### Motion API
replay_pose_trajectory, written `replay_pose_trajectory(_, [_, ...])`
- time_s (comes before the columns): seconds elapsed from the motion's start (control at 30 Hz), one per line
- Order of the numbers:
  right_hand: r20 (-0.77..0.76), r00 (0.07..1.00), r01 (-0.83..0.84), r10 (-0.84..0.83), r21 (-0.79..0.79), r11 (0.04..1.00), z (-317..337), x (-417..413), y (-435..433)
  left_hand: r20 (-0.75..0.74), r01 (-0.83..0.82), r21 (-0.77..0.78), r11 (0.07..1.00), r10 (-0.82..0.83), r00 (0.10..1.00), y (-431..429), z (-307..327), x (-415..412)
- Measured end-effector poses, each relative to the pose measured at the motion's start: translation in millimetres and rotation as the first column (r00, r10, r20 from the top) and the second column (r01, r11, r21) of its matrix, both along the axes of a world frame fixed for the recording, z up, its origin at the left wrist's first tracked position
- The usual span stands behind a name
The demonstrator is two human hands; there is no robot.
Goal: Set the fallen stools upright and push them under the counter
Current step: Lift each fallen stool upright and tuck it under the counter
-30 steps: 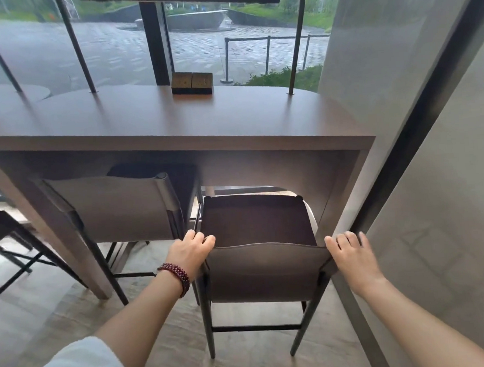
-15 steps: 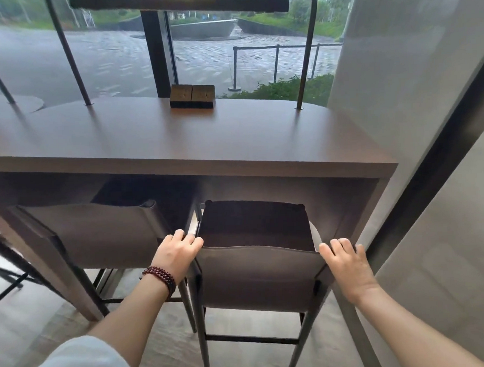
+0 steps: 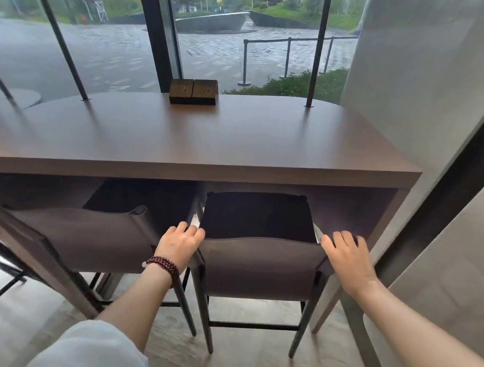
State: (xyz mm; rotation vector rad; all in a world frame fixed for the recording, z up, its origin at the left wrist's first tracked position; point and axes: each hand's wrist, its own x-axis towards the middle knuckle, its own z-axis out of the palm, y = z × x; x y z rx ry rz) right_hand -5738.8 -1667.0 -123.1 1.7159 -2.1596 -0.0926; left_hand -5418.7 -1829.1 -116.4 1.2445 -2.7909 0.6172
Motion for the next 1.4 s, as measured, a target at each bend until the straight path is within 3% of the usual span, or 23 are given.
replay_pose_trajectory(0.6, [0.072, 0.992, 0.096, -0.107, 0.135, 0.986, 4, 0, -2, 0.107, -0.188, 0.273, 0.943, 0.165, 0.981, 1, 22, -6])
replay_pose_trajectory(0.73, [0.012, 0.984, 0.175, -0.18, 0.195, 0.965, 14, 11, -4, 0.165, -0.211, 0.339, 0.917, 0.163, 0.973, -5, 30, -8])
replay_pose_trajectory(1.13, [0.012, 0.948, 0.295, -0.319, 0.349, 0.889, 31, 25, -18, 0.157, -0.17, 0.367, 0.915, 0.119, 0.98, -8, 33, -4])
replay_pose_trajectory(1.4, [-0.01, 0.916, 0.377, -0.401, 0.364, 0.852, 31, 28, -28, 0.132, -0.158, 0.355, 0.921, 0.118, 0.984, -10, 25, -4])
